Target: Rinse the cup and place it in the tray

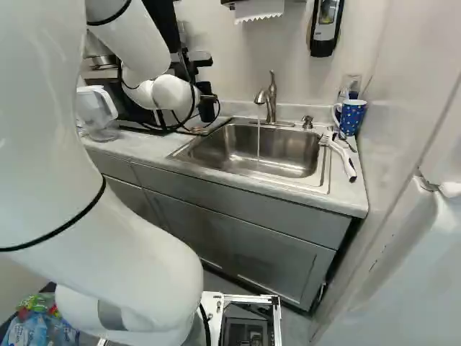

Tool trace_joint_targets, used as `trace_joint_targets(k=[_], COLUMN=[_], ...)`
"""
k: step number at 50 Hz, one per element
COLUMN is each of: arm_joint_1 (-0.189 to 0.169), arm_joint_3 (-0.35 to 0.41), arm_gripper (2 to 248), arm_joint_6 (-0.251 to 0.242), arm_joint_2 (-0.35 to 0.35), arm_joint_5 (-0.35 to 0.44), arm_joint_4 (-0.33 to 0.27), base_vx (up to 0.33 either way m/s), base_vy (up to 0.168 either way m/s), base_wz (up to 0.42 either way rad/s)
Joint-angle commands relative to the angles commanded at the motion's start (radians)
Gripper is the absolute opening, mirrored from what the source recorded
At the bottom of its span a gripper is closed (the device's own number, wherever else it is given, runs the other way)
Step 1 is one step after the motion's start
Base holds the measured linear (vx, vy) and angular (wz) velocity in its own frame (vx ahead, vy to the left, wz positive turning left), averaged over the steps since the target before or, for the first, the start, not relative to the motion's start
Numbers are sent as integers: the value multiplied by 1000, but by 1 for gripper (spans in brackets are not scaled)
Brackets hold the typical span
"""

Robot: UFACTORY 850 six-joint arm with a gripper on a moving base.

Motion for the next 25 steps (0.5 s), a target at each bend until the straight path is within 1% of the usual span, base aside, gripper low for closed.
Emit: trace_joint_targets(k=[17, 25], arm_joint_1=[-52, -77], arm_joint_3=[14, 32], arm_gripper=[122, 122], arm_joint_6=[0, 0], arm_joint_2=[14, 25], arm_joint_5=[0, 0], arm_joint_4=[0, 0], base_vx=[0, 0], base_vy=[0, 0], base_wz=[0, 0])
